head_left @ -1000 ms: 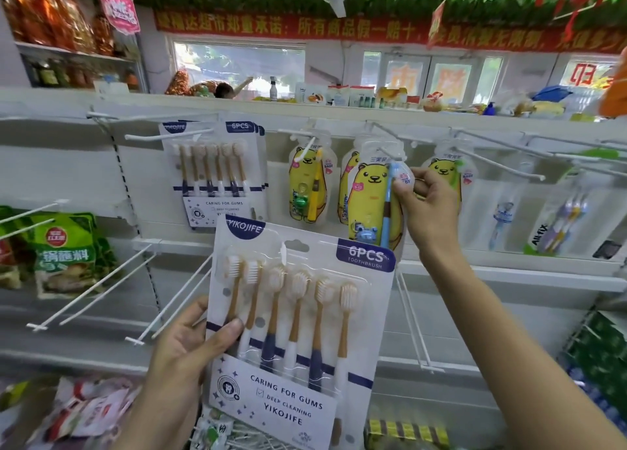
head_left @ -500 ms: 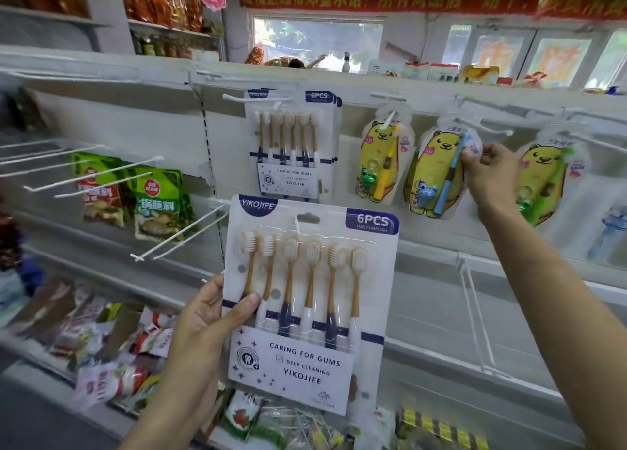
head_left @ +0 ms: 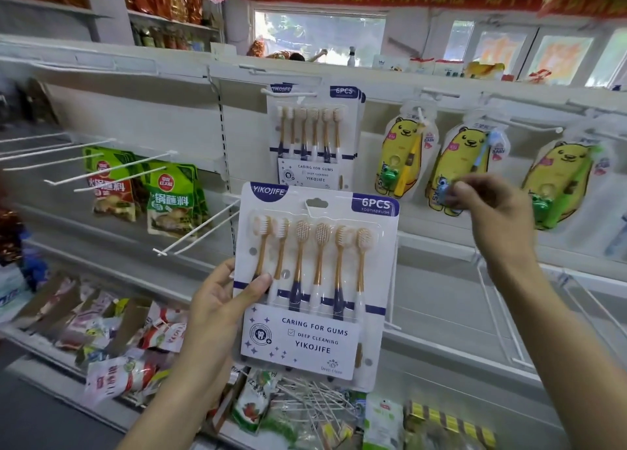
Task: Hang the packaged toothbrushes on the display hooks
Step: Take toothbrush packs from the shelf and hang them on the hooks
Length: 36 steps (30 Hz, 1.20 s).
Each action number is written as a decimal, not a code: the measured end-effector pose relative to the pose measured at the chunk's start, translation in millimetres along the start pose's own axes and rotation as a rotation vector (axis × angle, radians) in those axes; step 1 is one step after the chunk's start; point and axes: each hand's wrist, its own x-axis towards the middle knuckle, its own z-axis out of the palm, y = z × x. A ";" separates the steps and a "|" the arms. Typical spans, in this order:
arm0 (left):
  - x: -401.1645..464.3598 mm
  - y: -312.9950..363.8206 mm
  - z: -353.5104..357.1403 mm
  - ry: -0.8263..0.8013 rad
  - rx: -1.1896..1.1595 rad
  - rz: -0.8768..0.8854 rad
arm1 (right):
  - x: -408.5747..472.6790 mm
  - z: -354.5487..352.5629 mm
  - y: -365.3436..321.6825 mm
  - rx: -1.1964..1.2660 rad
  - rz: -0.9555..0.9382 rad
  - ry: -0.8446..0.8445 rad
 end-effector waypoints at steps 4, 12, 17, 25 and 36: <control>9.6 2.6 -9.2 -0.037 0.007 0.020 | -58.3 33.7 -49.0 0.207 0.134 -0.365; 21.0 11.2 -39.0 -0.136 0.080 0.031 | -99.2 80.7 -83.9 0.281 0.120 -0.428; 32.4 17.9 -78.0 -0.300 0.314 0.020 | -98.8 96.4 -100.6 0.312 0.052 -0.307; 67.7 37.3 -111.2 -0.320 0.378 0.125 | -82.6 129.6 -129.5 0.302 -0.017 -0.235; 121.1 65.2 -104.4 -0.351 0.355 0.243 | -44.4 155.9 -139.1 0.263 -0.012 -0.151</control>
